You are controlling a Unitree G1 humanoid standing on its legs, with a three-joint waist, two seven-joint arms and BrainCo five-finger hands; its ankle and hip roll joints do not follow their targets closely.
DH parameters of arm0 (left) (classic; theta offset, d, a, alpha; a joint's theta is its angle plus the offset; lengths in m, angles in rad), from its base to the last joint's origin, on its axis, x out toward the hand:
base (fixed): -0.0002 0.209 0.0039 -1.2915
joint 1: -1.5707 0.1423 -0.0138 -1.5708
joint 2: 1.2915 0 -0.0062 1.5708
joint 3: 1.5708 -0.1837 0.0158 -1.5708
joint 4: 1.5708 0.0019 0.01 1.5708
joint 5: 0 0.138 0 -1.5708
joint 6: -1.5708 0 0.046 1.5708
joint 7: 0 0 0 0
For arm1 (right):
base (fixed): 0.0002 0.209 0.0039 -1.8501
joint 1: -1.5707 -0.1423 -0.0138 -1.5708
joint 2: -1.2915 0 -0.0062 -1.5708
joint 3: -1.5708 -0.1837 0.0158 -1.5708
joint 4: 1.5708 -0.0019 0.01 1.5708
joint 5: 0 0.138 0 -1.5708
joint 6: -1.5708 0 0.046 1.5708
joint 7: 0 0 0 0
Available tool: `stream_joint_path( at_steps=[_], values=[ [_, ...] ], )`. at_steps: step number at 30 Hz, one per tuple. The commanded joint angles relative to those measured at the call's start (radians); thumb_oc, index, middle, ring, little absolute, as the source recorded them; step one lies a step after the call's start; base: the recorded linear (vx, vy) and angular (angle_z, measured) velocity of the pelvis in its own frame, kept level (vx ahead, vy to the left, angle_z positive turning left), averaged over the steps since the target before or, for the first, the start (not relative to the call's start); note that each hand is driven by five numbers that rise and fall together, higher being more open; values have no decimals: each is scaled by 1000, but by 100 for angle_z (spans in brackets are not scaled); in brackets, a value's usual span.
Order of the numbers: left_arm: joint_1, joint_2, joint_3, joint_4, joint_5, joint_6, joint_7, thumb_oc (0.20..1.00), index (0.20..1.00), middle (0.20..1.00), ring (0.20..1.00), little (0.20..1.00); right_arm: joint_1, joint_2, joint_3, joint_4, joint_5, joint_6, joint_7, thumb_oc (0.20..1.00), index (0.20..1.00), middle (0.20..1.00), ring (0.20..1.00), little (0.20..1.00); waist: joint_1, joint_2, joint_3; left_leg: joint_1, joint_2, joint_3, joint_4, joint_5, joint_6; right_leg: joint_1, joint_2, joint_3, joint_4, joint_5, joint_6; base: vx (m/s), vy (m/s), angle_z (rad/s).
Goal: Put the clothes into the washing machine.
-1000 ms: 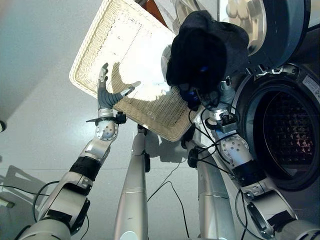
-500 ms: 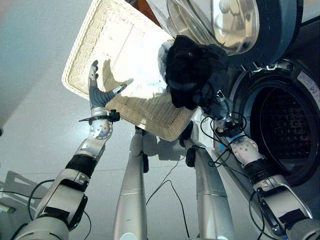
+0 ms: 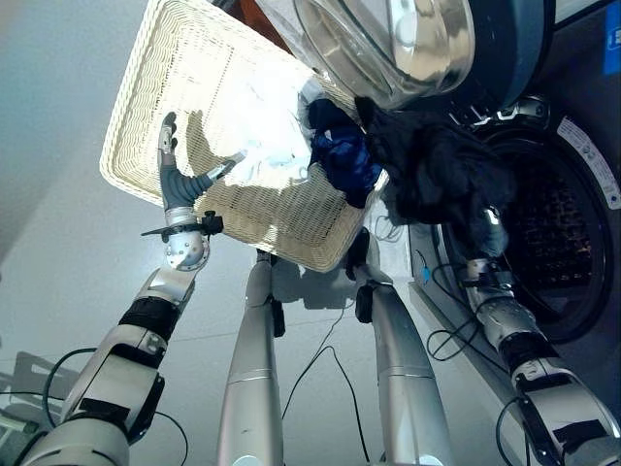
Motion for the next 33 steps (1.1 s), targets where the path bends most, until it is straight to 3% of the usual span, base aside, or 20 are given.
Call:
stream_joint_path(
  at_steps=[1,2,4,5,6,8,9,12,13,14,15,16,17,19,22,25,26,31,33],
  values=[
    [-46,2,41,-1,-26,-63,10,1000,1000,1000,1000,1000,45,-63,-78,-27,100,-119,-106,200,200,200,200,200,-30,-5,-9,-3,-66,43,116,-126,6,87,27,-43,-322,273,134,14,-18,-13],
    [-51,3,27,6,-24,-57,15,1000,1000,1000,1000,1000,32,-78,-130,2,100,-243,-270,200,200,200,200,200,-31,-3,-9,-1,-66,42,121,-132,5,87,28,-41,-320,272,134,31,-14,-8],
    [-57,0,13,9,-22,-55,24,1000,1000,1000,1000,1000,13,-91,-166,4,100,-338,-379,200,200,200,200,200,-29,0,-9,-4,-66,40,125,-135,5,86,29,-42,-319,274,135,8,-19,-7],
    [-61,2,-3,6,-17,-51,37,1000,1000,1000,1000,1000,-10,-111,-192,4,78,-448,-537,200,200,200,200,200,-29,2,-9,-14,-71,38,127,-127,6,76,27,-42,-322,286,132,11,-38,-3],
    [-58,0,-16,2,-14,-45,45,1000,1000,1000,1000,1000,-25,-129,-203,9,76,-502,-591,200,200,200,200,200,-27,3,-9,-7,-69,37,129,-137,4,85,27,-43,-319,278,136,13,-55,-2],
    [-64,1,-54,-27,-5,-15,77,1000,1000,1000,1000,1000,-110,-198,-212,-37,-74,-685,-851,200,200,200,200,200,-19,6,-9,-9,-69,32,138,-143,2,86,24,-50,-319,281,139,13,-49,-2],
    [-61,2,-60,-33,-6,-13,84,1000,1000,1000,1000,1000,-123,-207,-211,-52,-124,-717,-919,200,200,200,200,200,-18,7,-9,-9,-69,31,139,-144,2,87,24,-51,-320,281,138,-11,-26,-5],
    [-41,16,-77,-78,9,6,107,1000,1000,1000,1000,1000,-204,-312,-218,-113,-380,-875,-1328,200,200,200,200,200,-15,-1,-9,-8,-68,23,136,-145,0,94,22,-56,-331,290,140,-25,-35,-7],
    [-46,18,-74,-84,9,10,108,1000,1000,1000,1000,1000,-213,-319,-220,-123,-404,-877,-1355,200,200,200,200,200,-18,-2,-9,-18,-70,24,133,-134,1,84,20,-56,-334,300,138,-20,-25,-6],
    [-42,28,-78,-102,2,26,107,1000,1000,1000,1000,1000,-227,-351,-213,-144,-489,-874,-1442,200,200,200,200,200,-18,-6,-9,-7,-67,22,136,-145,-1,96,24,-55,-336,293,141,-20,12,-5],
    [-50,38,-77,-106,-11,33,98,1000,1000,1000,1000,1000,-255,-386,-204,-154,-557,-850,-1511,755,755,755,755,755,-19,-10,-9,-8,-68,20,133,-142,-1,96,24,-54,-343,298,141,-3,12,-6],
    [-52,43,-76,-104,-18,33,91,1000,1000,1000,1000,1000,-260,-398,-200,-151,-564,-841,-1521,1000,1000,1000,1000,1000,-18,-11,-9,-5,-68,20,132,-144,-1,99,24,-55,-344,298,142,-28,8,-8],
    [-59,46,-74,-103,-22,33,85,1000,1000,1000,1000,1000,-268,-406,-199,-149,-565,-834,-1523,1000,1000,1000,1000,1000,-20,-13,-9,-14,-70,20,130,-133,0,91,22,-55,-347,307,140,-8,6,-12],
    [-70,69,-75,-94,-48,35,31,1000,1000,1000,1000,1000,-272,-455,-199,-79,-545,-749,-1451,1000,1000,1000,1000,1000,-18,-21,-9,3,-68,14,123,-139,-1,110,23,-57,-352,301,143,-7,1,-11],
    [-100,75,-100,-87,-30,40,-24,1000,1000,1000,1000,1000,-285,-472,-156,-23,-576,-658,-1437,1000,1000,1000,1000,1000,-13,-25,-9,-6,-78,9,125,-130,5,102,19,-62,-354,310,141,6,-10,2],
    [-137,75,-143,-79,17,47,-60,1000,1000,1000,1000,1000,-321,-479,-76,72,-638,-488,-1431,1000,1000,1000,1000,1000,-3,-21,-9,-2,-85,1,130,-139,8,106,16,-68,-350,305,142,-1,-5,1],
    [-154,77,-171,-76,63,53,-62,1000,1000,1000,1000,1000,-342,-478,-34,128,-727,-401,-1416,1000,1000,1000,1000,1000,1,-16,-9,-2,-84,0,128,-140,9,107,13,-72,-349,304,144,28,-9,3],
    [-268,119,-307,-71,233,99,-32,1000,1000,1000,1000,1000,-423,-463,113,197,-773,-269,-1429,1000,1000,1000,1000,1000,5,-8,-9,-22,-99,-5,132,-130,20,84,6,-80,-345,315,142,9,-9,4],
    [-308,121,-367,-62,300,125,-5,1000,1000,1000,1000,1000,-432,-437,142,223,-825,-251,-1434,1000,1000,1000,1000,1000,8,-1,-9,-14,-97,-3,132,-140,22,91,7,-81,-341,306,144,7,6,3]
  ],
)
